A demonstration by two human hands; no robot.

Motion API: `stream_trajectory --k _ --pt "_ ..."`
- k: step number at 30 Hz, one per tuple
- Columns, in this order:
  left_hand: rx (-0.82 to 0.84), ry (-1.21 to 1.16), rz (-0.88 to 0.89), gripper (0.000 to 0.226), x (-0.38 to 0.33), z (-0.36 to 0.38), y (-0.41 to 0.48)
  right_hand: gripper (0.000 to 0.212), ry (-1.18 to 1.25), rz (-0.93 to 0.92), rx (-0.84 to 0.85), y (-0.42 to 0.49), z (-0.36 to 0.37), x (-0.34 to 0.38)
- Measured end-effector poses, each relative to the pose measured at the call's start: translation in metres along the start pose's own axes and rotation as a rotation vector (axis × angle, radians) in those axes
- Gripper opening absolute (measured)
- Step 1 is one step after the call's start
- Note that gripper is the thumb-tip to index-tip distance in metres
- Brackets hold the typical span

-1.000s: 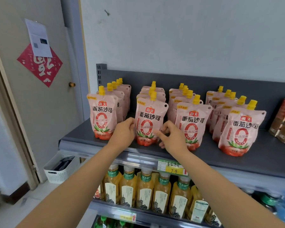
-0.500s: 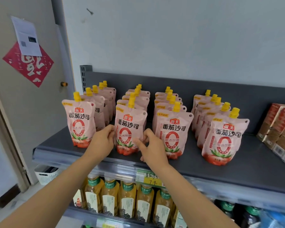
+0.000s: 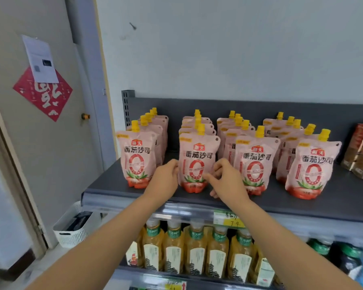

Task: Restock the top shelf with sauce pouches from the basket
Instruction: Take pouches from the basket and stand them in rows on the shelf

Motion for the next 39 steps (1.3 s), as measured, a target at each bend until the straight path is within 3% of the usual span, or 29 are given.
stream_trajectory --k 5,10,21,23,25,27,29,31,34,39 --pt "0.065 -0.077 0.01 0.019 0.006 0.004 0.003 0.038 -0.003 0.087 -0.016 0.003 0.004 -0.003" --pt "0.097 -0.101 0.046 0.02 0.008 0.006 0.008 0.011 -0.027 0.138 0.024 0.005 0.008 -0.013" --pt "0.092 -0.066 0.023 0.02 0.012 0.009 0.01 0.017 -0.257 0.01 -0.066 0.003 -0.002 -0.006" --pt "0.083 -0.079 0.019 0.021 0.012 0.008 0.01 0.018 -0.386 -0.112 -0.196 -0.005 -0.018 0.009" --pt "0.073 -0.074 0.021 0.021 0.011 0.008 0.009 0.035 -0.467 -0.255 -0.458 -0.019 -0.045 0.026" --pt "0.059 -0.068 0.012 0.021 0.011 0.007 0.009 0.069 -0.431 -0.239 -0.68 -0.031 -0.074 0.025" --pt "0.037 -0.074 -0.005 0.022 0.011 0.006 0.009 0.1 -0.308 -0.069 -0.733 -0.03 -0.093 0.005" --pt "0.022 -0.064 -0.023 0.023 0.011 0.005 0.008 0.115 -0.172 0.089 -0.658 -0.022 -0.099 -0.02" --pt "0.026 -0.056 -0.041 0.024 0.01 0.006 0.008 0.107 0.022 0.13 -0.537 -0.011 -0.098 -0.038" --pt "-0.018 -0.069 -0.088 0.011 0.013 0.002 0.008 0.097 -0.038 0.134 -0.505 -0.007 -0.097 -0.036"
Point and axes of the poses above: each hand's wrist, its own y-axis towards the middle knuckle, its own z-axis out of the palm, x = y × z, the point moved 9 cm from there along y, towards the middle knuckle, and after that the axes turned 12 degrees about y, right-handed, at the moved point
